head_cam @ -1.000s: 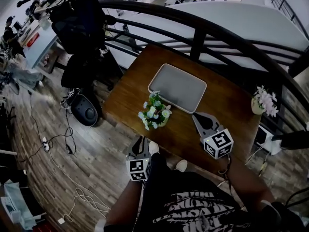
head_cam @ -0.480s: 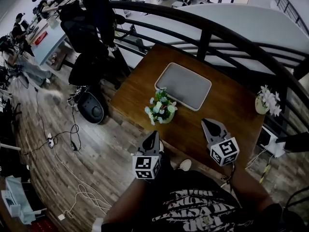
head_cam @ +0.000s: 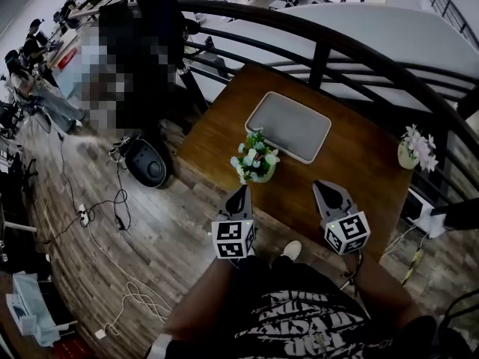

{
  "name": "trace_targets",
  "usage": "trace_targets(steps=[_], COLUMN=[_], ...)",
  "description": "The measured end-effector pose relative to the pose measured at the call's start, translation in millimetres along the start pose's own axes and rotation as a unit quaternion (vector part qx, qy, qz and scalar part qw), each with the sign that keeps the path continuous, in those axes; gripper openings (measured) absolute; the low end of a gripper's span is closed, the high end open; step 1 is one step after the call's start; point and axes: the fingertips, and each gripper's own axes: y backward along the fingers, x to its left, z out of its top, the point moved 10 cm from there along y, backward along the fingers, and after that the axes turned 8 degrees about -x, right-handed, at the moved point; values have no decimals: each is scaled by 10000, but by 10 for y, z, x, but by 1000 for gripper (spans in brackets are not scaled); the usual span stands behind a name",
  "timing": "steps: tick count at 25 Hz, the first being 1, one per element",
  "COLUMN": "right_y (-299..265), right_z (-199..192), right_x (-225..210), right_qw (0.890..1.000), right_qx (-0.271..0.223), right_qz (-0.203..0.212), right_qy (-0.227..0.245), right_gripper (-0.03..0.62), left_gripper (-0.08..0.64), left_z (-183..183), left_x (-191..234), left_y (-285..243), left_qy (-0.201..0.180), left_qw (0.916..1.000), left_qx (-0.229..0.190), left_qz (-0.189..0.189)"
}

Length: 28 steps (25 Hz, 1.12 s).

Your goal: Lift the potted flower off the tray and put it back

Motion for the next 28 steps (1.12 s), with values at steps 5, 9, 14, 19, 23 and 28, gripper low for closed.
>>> trace_targets(steps=[5,9,14,19,23,28], right_y=[-25,-46,40,141,224,291], right_z=[14,-19,-64,-88,-112,-195], right_x=[137,298,598,830,941,1015], right_qw=[9997,9988,9968,9953,9936,9927], right_qx=[-44,-1,95,153,188,288], right_qz=[-254,-497,-798,-958,-1116,-1171], right_qy=[34,-5,-45,-30,-47,-75], right_gripper=[-2,-2,-2,-2,-2,-2], left_gripper=[6,6,6,6,6,8], left_z=[12,-27,-142,-253,-380,-647], left_x=[135,254,322,369,385,300], left_y=[-42,-18,157,294,315,242], left_qy=[-23,-28,47,154,125,-52], left_qw=[9999,9998,9985,9976,9969,9958], left_qx=[42,61,100,138,224,321], left_qz=[-92,-192,-531,-655,-744,-853])
